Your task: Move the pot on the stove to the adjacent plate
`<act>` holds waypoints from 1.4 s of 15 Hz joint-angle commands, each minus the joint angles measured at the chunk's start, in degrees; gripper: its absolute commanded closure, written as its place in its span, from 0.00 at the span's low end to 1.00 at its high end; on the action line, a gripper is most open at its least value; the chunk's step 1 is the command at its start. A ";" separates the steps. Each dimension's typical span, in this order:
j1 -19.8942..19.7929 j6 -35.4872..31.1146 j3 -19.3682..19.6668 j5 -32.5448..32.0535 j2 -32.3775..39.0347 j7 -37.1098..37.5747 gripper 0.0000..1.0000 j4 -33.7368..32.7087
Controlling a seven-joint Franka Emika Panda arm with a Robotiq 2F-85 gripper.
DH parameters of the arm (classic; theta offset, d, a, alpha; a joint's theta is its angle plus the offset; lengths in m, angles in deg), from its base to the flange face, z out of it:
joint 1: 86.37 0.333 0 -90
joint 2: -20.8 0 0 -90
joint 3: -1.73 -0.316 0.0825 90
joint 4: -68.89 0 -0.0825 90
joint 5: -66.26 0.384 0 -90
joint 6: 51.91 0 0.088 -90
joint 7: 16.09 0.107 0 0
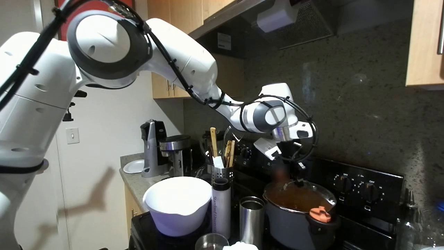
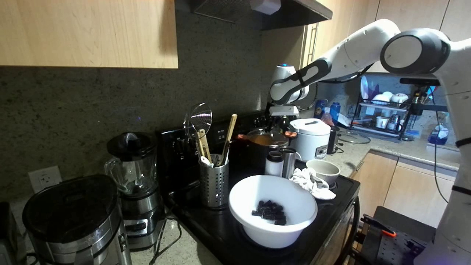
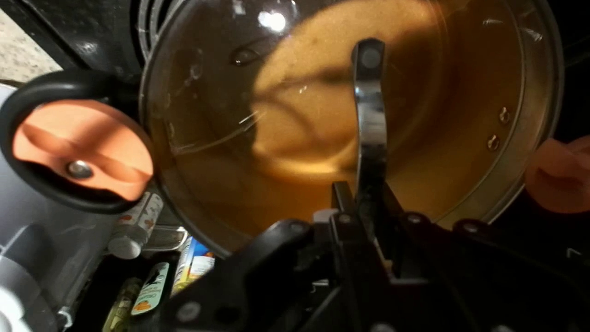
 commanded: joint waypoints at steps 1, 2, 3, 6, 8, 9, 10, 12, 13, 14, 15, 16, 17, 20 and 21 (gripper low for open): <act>-0.74 1.38 1.25 -1.76 -0.84 2.06 0.96 -2.33; -1.04 1.26 1.53 -1.92 -0.67 2.07 0.96 -2.30; -1.30 1.12 1.85 -1.98 -0.51 2.13 0.96 -2.25; -2.26 1.09 2.42 -1.67 0.14 1.94 0.96 -1.92; -2.92 1.51 2.37 -1.29 0.73 1.65 0.96 -1.93; -3.20 1.37 2.26 -1.00 0.95 1.54 0.96 -1.72; -3.37 1.09 2.19 -0.91 1.17 1.42 0.96 -1.53; -3.49 0.75 2.06 -0.95 1.68 1.07 0.96 -1.28; -3.46 0.44 2.04 -0.91 1.73 1.11 0.96 -1.00; -3.44 0.34 2.00 -0.84 1.90 1.10 0.96 -0.89; -3.44 0.29 1.97 -0.75 1.96 1.09 0.96 -0.87; -3.39 0.29 1.96 -0.72 2.02 1.13 0.96 -0.91; -3.36 0.21 1.97 -0.74 2.07 1.14 0.96 -0.94; -3.11 0.58 2.24 -0.98 1.83 1.85 0.52 -1.40; -3.12 0.71 2.26 -0.97 1.74 2.02 0.45 -2.10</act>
